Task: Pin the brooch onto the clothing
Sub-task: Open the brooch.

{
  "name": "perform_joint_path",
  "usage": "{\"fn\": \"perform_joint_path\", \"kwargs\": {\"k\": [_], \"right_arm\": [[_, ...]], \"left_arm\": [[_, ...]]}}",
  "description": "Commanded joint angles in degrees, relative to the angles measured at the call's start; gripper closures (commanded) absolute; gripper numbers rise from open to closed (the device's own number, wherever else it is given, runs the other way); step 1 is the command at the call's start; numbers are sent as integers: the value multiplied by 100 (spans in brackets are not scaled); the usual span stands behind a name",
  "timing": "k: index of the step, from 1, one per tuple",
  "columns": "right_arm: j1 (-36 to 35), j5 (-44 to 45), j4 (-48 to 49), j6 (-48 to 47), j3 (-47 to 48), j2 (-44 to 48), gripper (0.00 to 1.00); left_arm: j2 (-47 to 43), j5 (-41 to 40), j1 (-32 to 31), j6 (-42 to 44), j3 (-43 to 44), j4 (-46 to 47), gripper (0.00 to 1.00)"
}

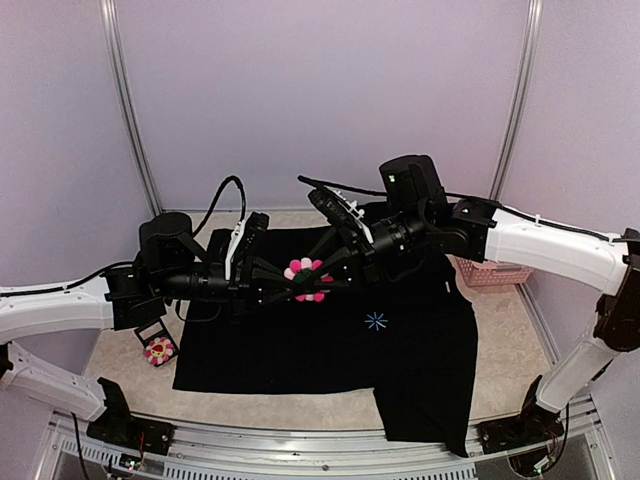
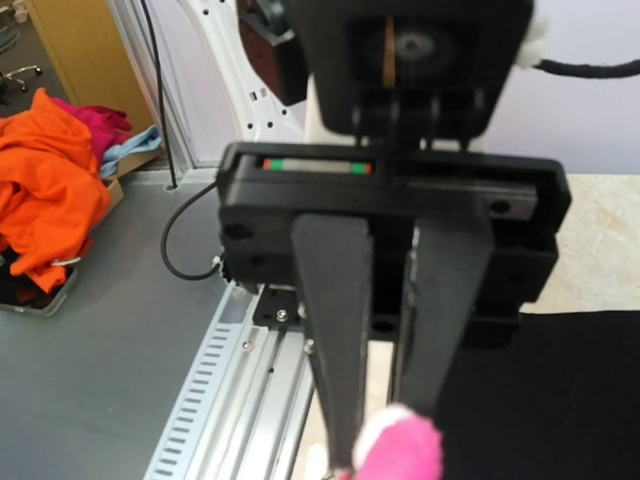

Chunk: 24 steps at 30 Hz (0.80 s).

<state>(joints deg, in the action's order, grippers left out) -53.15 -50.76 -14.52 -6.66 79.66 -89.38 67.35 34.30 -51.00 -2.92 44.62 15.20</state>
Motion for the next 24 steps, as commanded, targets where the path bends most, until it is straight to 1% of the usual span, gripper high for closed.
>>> {"fn": "perform_joint_path", "kwargs": {"k": [1,8,12,15,19,24], "right_arm": [[-38,-65,-311,-97,182,-164,66],[-34,27,-373,-155,105,-109,73],[-38,11,-211,-81,33,-71,83],[-39,69,-210,-32,41,-124,87],[-47,576,-276,87,3,-160,92],[-46,1250,-226,470,-95,-178,94]], "left_arm": [[-78,56,34,99,165,-52,100],[-104,65,29,101,154,-36,100],[-79,148,22,106,156,-26,100],[-76,156,20,123,157,-26,100],[-117,98,14,131,170,2,100],[-152,0,-6,160,158,-3,100]]}}
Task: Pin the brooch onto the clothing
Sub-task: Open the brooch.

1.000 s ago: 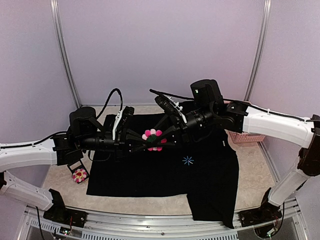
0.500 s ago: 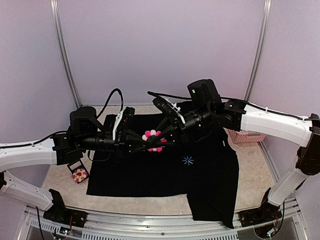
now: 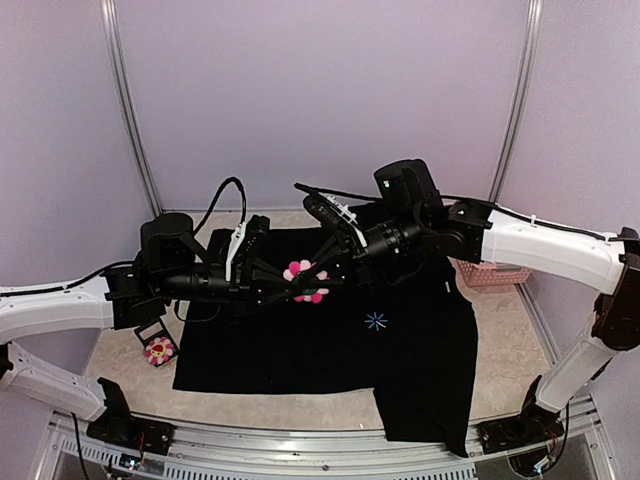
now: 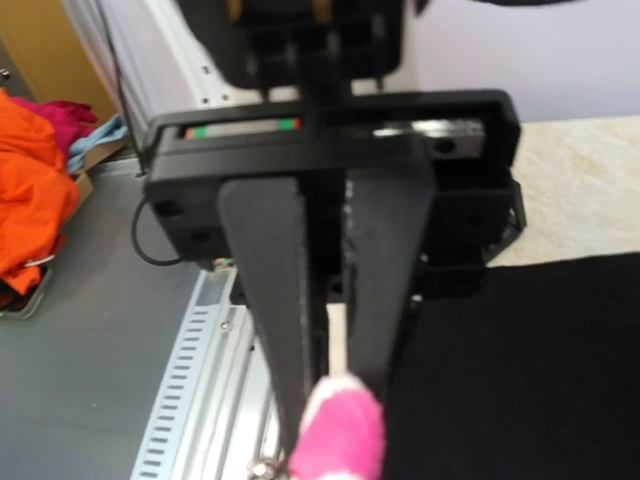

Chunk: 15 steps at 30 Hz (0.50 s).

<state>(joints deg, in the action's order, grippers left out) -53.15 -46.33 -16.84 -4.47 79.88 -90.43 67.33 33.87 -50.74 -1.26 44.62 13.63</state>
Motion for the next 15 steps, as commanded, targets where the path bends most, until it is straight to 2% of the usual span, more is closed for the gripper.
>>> {"fn": "perform_joint_path", "kwargs": {"k": [1,4,15], "right_arm": [[-47,839,24,351,-124,-106,93],[-59,978,28,613,-109,-211,87],[-56,1336,85,1105,18,-421,89]], "left_arm": [[-138,23,-37,3,167,142,100],[-111,17,-45,3,177,133,100],[-113,-27,-149,93,179,94,100]]}}
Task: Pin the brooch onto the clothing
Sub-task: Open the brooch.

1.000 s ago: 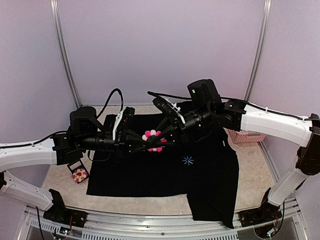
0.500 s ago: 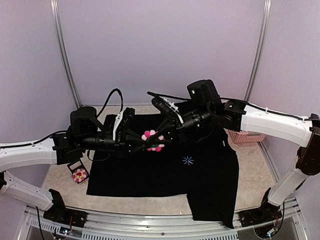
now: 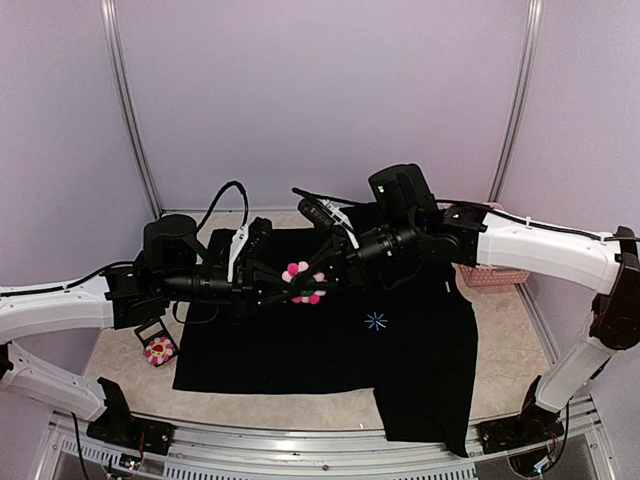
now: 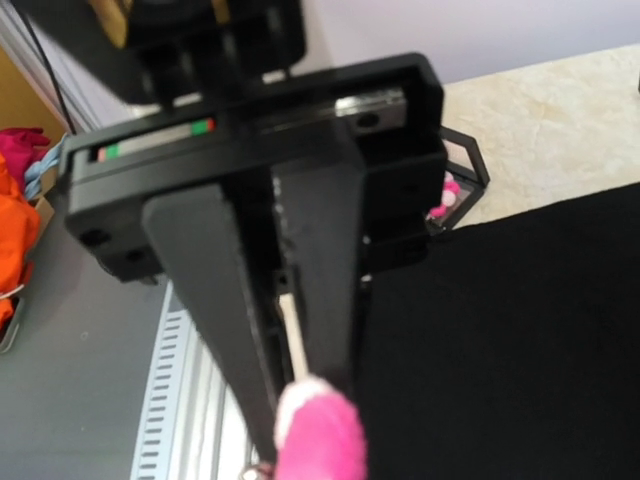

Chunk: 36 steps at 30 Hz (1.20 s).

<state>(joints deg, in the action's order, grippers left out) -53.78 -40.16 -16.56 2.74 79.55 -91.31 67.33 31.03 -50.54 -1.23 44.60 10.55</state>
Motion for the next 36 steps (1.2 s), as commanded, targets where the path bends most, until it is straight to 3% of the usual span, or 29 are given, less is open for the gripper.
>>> {"fn": "perform_joint_path", "kwargs": {"k": [1,6,13,20,21,29,36], "right_arm": [[10,721,18,425,93,-394,88],[73,895,-220,653,269,-637,85],[475,775,-113,1191,-42,-746,100],[485,371,196,1320,-10,-936,100],[484,369,239,1340,-7,-949,92],[482,295,408,1513,93,-1183,72],[490,384,348,1534,124,-1344,64]], "left_arm": [[-115,251,-179,101,184,400,100],[-97,156,-279,240,230,286,100],[-252,58,-366,400,163,299,100],[-154,20,-412,442,204,246,100],[-135,9,-412,446,202,246,100],[-140,-12,-433,493,225,264,100],[-201,-73,-445,532,215,251,100]]}}
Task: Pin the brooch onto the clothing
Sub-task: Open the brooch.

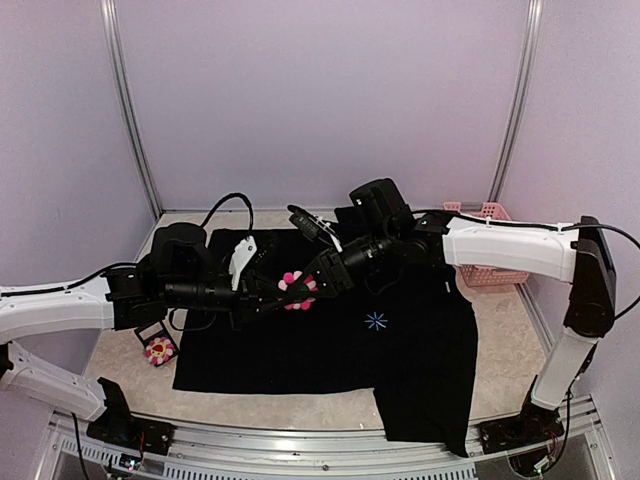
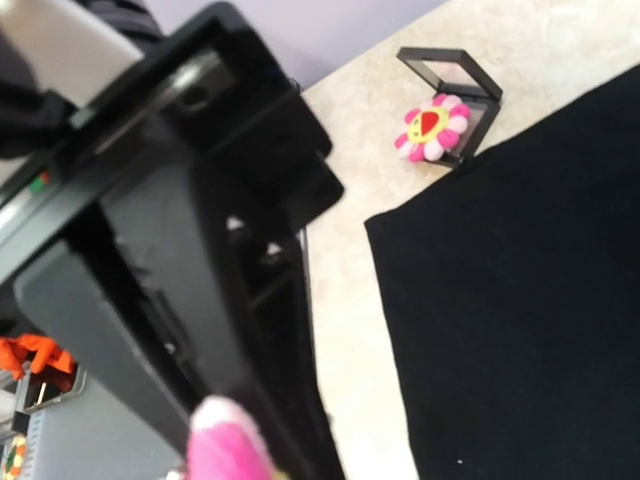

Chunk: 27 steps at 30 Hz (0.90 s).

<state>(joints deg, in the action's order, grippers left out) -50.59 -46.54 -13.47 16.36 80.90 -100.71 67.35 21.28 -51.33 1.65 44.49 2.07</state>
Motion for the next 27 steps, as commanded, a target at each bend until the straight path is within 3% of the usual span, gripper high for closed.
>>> {"fn": "perform_joint_path", "kwargs": {"k": [1,7,12,18,27], "right_arm": [[169,984,72,182,-12,-408,62],[75,817,78,-60,-63,-419,56],[-345,554,50,-829,70,-309,50],[-477,424,728,-1170,-347,263,47],[-470,491,744,-1746,-928,1456,42]], "left_arm": [[-198,898,-369,244,226,1100,100],[-271,948,-263,136,161,1230,100],[-254,1185,-4,-130,99,1458,100],[-116,1144,22,-305,139,1393,100],[-45,1217,82,-374,171,1327,100]]}}
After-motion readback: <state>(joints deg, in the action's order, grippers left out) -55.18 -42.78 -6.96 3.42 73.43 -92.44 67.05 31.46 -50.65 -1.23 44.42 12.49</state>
